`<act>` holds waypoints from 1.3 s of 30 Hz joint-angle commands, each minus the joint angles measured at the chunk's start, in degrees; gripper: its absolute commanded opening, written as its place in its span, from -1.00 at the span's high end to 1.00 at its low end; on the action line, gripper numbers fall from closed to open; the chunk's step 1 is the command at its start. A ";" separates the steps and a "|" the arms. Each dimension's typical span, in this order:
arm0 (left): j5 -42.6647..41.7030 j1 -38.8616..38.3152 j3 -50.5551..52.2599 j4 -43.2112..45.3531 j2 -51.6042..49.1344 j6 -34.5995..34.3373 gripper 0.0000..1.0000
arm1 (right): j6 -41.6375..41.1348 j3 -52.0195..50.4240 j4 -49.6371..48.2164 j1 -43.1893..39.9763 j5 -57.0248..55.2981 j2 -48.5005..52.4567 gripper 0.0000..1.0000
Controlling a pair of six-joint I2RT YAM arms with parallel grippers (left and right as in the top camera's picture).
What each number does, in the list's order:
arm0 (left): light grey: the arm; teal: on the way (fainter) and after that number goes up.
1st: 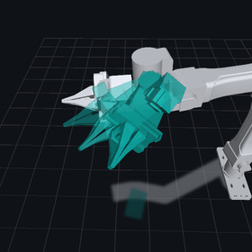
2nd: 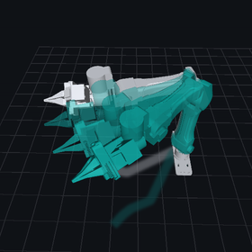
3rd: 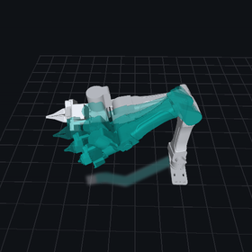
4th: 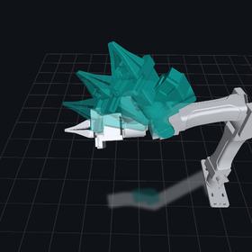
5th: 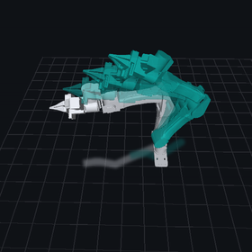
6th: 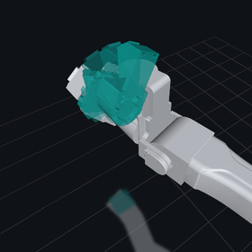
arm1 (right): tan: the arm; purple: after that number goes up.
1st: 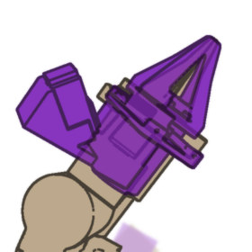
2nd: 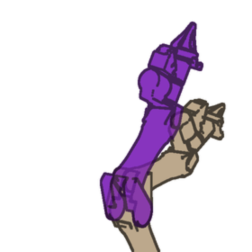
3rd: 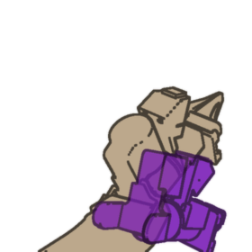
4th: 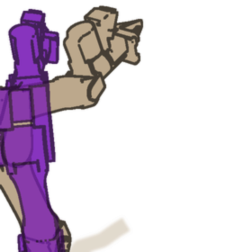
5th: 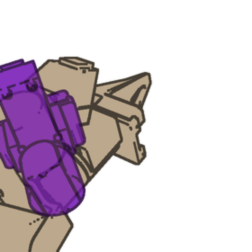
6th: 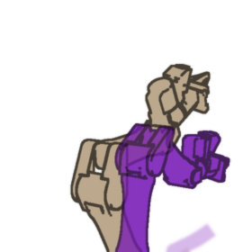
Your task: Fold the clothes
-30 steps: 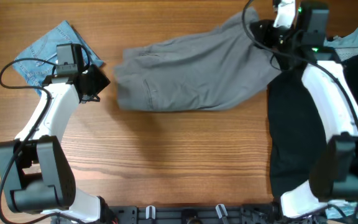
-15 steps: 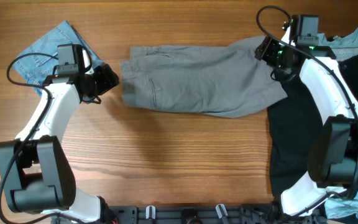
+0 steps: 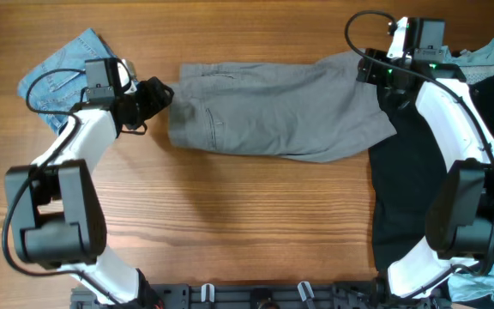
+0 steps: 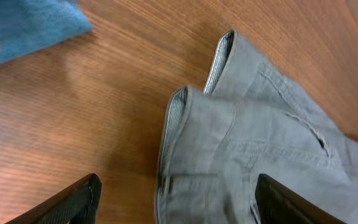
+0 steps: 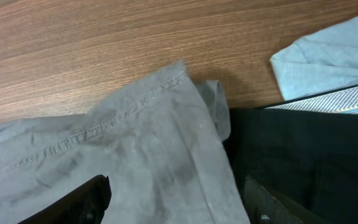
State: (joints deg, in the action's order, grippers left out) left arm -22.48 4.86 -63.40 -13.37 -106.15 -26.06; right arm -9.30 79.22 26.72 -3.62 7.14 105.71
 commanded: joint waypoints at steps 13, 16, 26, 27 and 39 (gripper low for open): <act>-3.85 -0.37 -0.59 18.40 -9.14 -1.84 0.17 | 0.09 0.22 1.11 -0.26 1.92 0.81 -0.48; -3.98 -0.92 -0.59 18.34 -9.16 -1.88 0.44 | 0.11 0.22 1.11 -0.26 1.92 0.81 -0.48; -14.10 0.61 -1.14 24.94 -8.41 -7.37 0.92 | 0.07 0.22 1.49 -0.26 1.90 0.81 -0.43; -16.00 1.22 -1.42 26.77 -8.02 -9.07 0.92 | -0.35 0.22 1.49 -0.26 1.88 0.81 -0.40; -19.23 0.35 -3.10 31.58 -6.99 -13.18 0.92 | 6.56 0.02 -5.44 -4.55 8.52 3.02 -0.50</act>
State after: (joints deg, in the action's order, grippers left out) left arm -41.67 6.24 -65.54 18.04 -114.37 -38.52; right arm -9.91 79.22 22.61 -8.82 9.21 105.86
